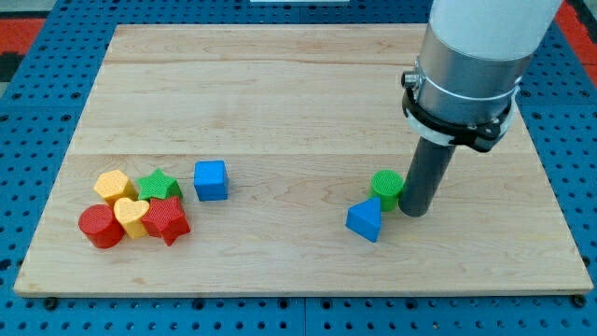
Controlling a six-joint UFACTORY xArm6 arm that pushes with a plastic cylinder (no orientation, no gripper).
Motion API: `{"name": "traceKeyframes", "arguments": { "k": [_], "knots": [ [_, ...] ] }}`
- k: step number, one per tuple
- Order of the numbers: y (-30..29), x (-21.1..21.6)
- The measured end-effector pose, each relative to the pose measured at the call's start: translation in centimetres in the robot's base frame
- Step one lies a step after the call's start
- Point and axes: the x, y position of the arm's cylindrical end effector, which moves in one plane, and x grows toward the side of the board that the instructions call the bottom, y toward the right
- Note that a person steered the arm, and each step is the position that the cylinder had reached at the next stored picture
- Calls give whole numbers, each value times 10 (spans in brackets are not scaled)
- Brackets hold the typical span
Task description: Move blue blocks upwards
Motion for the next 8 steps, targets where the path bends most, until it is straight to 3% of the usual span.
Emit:
{"name": "traceKeyframes", "arguments": {
  "k": [4, 5, 6, 7, 8],
  "knots": [
    [0, -93],
    [1, -98],
    [13, -143],
    [11, -141],
    [9, -94]
  ]
}}
